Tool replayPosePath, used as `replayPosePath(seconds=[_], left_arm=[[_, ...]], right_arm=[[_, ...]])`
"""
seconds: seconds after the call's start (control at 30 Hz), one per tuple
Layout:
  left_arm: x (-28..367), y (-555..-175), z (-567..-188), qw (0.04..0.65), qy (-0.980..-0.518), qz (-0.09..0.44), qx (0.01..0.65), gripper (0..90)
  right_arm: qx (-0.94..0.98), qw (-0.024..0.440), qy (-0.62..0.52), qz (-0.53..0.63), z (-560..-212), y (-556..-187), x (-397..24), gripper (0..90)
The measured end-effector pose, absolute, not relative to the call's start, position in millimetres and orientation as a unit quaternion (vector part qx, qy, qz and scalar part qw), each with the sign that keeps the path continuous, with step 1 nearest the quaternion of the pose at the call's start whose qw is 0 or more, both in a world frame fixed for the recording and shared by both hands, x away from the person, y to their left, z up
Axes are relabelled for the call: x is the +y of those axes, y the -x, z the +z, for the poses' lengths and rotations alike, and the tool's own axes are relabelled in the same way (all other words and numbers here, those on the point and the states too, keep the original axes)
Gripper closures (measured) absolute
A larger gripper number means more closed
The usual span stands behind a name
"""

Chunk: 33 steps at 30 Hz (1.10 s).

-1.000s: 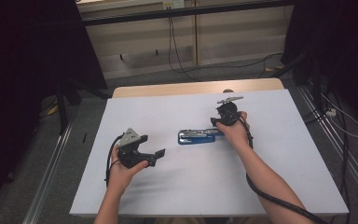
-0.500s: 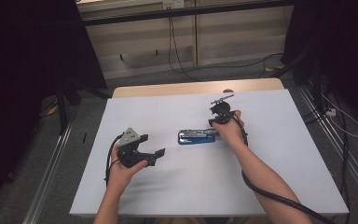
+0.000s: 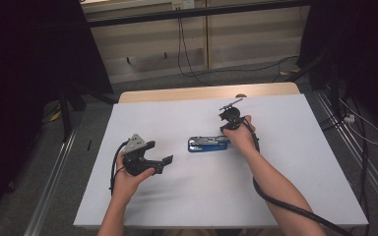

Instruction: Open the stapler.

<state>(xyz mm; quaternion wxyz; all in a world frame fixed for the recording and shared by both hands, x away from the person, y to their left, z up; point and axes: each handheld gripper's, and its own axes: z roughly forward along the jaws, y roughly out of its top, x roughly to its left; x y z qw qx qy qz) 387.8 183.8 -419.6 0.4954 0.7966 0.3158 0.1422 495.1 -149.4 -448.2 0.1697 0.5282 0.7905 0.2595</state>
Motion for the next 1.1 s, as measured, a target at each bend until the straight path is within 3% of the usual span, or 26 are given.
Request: replayPosePath(seconds=[0.27,0.63,1.1], left_arm=[[186,-388,-418,0.501,-0.793,0.143,0.316,8.8],[190,-387,-415,0.507,-0.786,0.146,0.320,8.8],[190,-387,-415,0.509,-0.785,0.147,0.320,8.9]], right_arm=[[0.786,0.159,-0.529,0.276,-448,-495,-151,78.9],[0.811,0.146,-0.462,0.327,-418,-488,-154,78.9],[0.835,0.132,-0.402,0.350,-404,-473,-162,78.9]])
